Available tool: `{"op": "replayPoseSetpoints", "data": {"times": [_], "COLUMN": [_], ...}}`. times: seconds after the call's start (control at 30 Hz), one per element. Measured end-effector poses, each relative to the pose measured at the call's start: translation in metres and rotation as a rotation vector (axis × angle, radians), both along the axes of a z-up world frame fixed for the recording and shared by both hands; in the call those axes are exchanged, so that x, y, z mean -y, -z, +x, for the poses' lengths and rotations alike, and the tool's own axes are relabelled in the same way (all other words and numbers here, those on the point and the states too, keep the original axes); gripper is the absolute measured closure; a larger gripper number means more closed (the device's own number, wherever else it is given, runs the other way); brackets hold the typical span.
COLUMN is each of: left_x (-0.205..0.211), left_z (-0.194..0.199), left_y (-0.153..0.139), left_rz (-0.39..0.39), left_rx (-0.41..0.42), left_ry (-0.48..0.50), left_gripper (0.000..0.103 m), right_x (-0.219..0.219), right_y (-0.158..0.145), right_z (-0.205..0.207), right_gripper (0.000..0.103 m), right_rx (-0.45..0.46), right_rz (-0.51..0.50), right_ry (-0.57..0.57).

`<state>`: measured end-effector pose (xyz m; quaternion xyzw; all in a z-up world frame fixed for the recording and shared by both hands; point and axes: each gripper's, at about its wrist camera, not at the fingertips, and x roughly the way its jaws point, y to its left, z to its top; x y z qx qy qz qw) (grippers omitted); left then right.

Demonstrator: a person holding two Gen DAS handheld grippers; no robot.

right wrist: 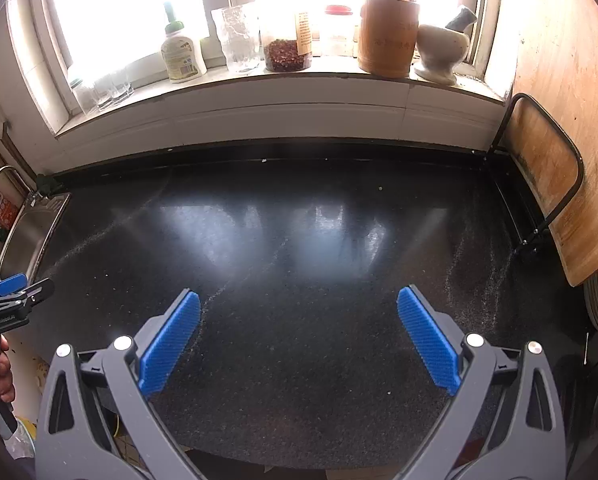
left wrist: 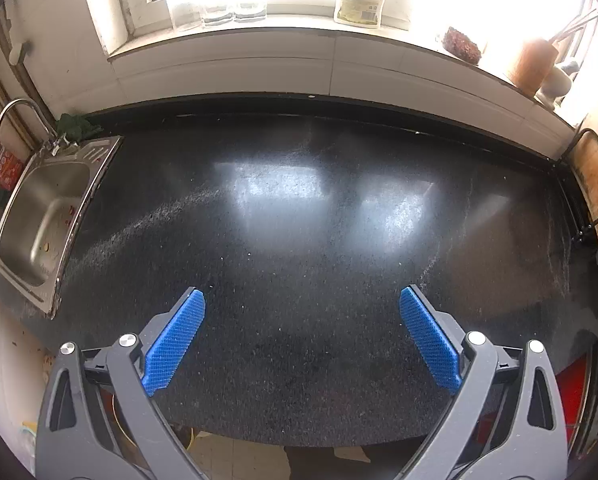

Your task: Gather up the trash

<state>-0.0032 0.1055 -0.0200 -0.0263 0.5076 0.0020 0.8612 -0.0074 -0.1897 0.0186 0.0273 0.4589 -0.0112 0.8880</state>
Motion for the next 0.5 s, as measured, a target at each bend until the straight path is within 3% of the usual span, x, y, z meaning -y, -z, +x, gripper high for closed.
{"op": "replayPoseSetpoints", "data": {"times": [0.5], "left_x": [-0.0026], "left_z": [-0.0006], "left_y": [0.0018], "left_rz": [-0.005], "left_rx": [-0.010], "left_ry": [0.003], "left_gripper": [0.008], "right_x": [-0.0053], "right_y": [-0.0017], "right_z": [0.0026], "right_gripper": [0.007], "right_rx": [0.001], "right_rz": [-0.001], "right_ry": [-0.009]}}
